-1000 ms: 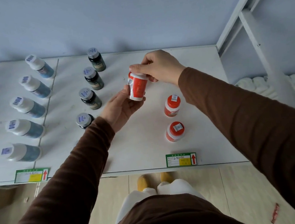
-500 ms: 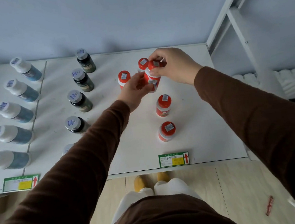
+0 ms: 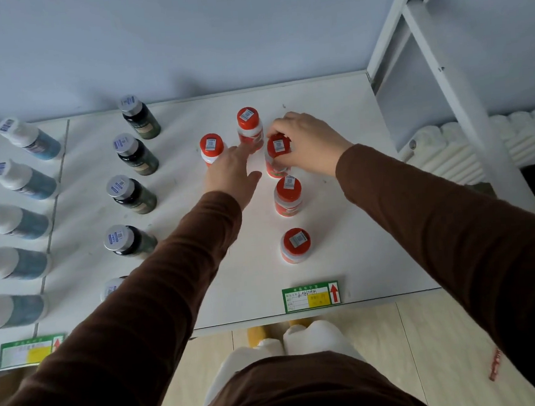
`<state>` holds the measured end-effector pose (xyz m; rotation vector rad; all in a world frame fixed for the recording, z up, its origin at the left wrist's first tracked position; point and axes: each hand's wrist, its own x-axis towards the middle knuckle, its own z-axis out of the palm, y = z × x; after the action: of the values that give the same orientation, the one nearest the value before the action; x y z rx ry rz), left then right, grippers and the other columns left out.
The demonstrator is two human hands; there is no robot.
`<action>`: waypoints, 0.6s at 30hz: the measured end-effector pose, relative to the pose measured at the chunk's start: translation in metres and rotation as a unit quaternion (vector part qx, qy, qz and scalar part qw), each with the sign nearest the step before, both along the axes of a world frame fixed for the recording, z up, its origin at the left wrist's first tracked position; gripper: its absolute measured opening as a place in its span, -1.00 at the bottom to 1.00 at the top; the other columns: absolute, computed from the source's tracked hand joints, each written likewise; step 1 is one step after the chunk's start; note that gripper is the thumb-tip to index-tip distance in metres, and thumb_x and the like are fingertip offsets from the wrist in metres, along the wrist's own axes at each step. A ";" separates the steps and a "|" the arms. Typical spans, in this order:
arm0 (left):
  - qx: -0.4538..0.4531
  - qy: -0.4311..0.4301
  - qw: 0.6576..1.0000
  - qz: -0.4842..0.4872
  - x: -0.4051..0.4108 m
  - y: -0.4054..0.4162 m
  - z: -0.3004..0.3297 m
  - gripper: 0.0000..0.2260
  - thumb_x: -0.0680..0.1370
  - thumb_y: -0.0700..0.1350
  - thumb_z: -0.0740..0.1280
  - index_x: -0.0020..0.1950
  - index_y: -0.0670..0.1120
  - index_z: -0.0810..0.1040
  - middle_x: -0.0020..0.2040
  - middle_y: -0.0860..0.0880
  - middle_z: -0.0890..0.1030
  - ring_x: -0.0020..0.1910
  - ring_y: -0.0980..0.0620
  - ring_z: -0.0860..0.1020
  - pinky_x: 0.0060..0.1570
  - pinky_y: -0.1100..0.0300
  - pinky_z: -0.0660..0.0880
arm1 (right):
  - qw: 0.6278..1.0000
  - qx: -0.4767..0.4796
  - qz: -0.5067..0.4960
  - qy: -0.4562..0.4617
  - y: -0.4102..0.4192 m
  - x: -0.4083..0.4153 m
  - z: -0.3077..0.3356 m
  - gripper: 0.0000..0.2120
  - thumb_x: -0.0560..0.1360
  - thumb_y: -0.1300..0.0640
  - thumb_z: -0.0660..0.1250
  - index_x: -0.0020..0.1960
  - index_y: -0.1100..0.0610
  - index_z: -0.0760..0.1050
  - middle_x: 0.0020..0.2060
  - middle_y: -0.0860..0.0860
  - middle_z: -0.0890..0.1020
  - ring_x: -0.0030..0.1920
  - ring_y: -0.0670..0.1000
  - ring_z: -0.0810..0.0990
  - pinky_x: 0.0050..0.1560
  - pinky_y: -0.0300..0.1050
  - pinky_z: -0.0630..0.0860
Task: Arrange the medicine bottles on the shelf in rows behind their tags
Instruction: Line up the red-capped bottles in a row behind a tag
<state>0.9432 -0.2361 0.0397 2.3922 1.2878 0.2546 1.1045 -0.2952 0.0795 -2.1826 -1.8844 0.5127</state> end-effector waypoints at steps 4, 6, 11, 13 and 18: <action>-0.012 -0.021 0.999 0.022 0.000 0.003 -0.007 -0.58 0.52 -0.06 0.38 0.36 -0.06 0.44 0.25 -0.06 0.58 0.17 -0.08 0.56 0.20 0.01 0.52 | 0.997 0.068 -0.037 0.016 0.021 0.006 0.013 -0.64 0.49 -0.10 0.38 0.18 0.09 0.47 0.13 0.01 0.55 0.09 0.01 0.53 0.02 -0.19 0.40; -0.021 -0.024 0.999 0.039 0.002 0.006 -0.011 -0.59 0.51 -0.06 0.39 0.35 -0.06 0.44 0.25 -0.06 0.58 0.15 -0.08 0.58 0.18 0.02 0.53 | 0.997 0.077 -0.033 0.006 0.036 0.005 0.017 -0.65 0.53 0.01 0.36 0.26 0.08 0.43 0.24 0.03 0.52 0.17 0.03 0.54 0.08 -0.23 0.41; -0.036 -0.028 0.995 0.084 0.012 0.018 -0.021 -0.53 0.48 -0.03 0.42 0.35 -0.07 0.40 0.25 -0.07 0.58 0.13 -0.10 0.59 0.14 0.01 0.53 | 0.998 -0.028 0.048 -0.024 0.068 -0.006 0.011 -0.52 0.56 0.07 0.34 0.45 0.00 0.33 0.39 0.06 0.43 0.32 0.14 0.48 0.30 -0.03 0.44; -0.069 -0.039 0.990 0.112 0.018 0.023 -0.023 -0.51 0.48 -0.04 0.43 0.37 -0.06 0.37 0.26 -0.07 0.57 0.14 -0.11 0.59 0.13 -0.01 0.53 | 0.997 -0.034 0.053 -0.034 0.075 -0.007 0.006 -0.59 0.56 0.08 0.33 0.39 -0.01 0.38 0.32 0.05 0.49 0.27 0.13 0.50 0.27 -0.02 0.46; -0.201 -0.207 0.944 0.159 0.024 0.032 -0.015 -0.67 0.57 -0.02 0.30 0.31 -0.04 0.40 0.15 0.00 0.60 0.08 0.01 0.58 0.18 0.06 0.52 | 0.998 -0.009 -0.016 0.068 0.085 0.006 0.020 -0.64 0.53 -0.02 0.35 0.29 0.07 0.50 0.18 0.04 0.59 0.13 0.06 0.57 0.08 -0.18 0.45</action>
<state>0.9669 -0.2039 0.0242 1.6757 1.3590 0.5035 1.1106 -0.2105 0.0993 -2.1260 -1.7794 0.6560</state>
